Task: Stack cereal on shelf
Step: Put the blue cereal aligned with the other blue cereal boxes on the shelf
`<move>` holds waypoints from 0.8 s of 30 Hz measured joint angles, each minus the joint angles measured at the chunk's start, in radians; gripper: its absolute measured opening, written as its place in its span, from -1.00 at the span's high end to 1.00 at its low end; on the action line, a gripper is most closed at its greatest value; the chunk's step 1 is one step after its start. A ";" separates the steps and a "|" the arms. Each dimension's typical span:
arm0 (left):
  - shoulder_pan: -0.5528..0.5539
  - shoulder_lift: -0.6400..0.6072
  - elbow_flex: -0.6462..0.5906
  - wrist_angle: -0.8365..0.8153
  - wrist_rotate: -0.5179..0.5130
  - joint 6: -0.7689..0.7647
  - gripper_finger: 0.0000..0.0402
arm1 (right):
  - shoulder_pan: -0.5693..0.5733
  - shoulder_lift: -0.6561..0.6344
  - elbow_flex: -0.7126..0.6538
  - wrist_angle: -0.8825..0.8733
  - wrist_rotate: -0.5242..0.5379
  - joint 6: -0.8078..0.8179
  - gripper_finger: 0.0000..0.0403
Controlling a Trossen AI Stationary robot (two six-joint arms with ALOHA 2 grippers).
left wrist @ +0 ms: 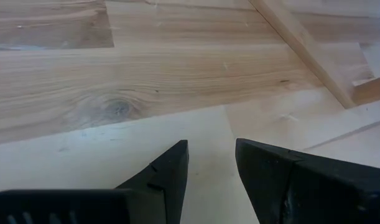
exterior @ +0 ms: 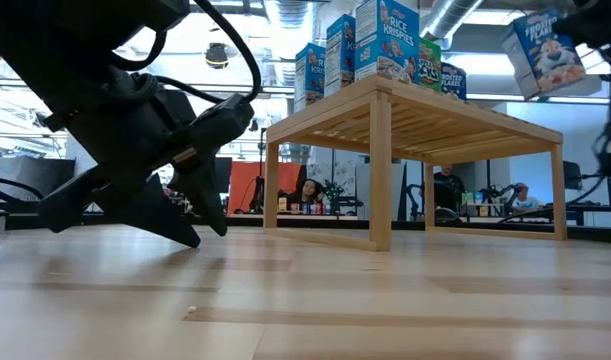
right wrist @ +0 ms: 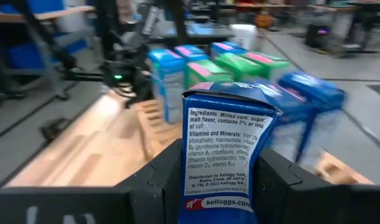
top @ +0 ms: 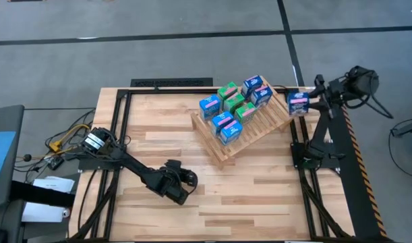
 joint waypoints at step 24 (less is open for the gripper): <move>0.031 0.001 -0.001 0.000 -0.040 0.049 0.35 | 0.403 0.000 -0.115 -0.050 0.398 0.116 0.21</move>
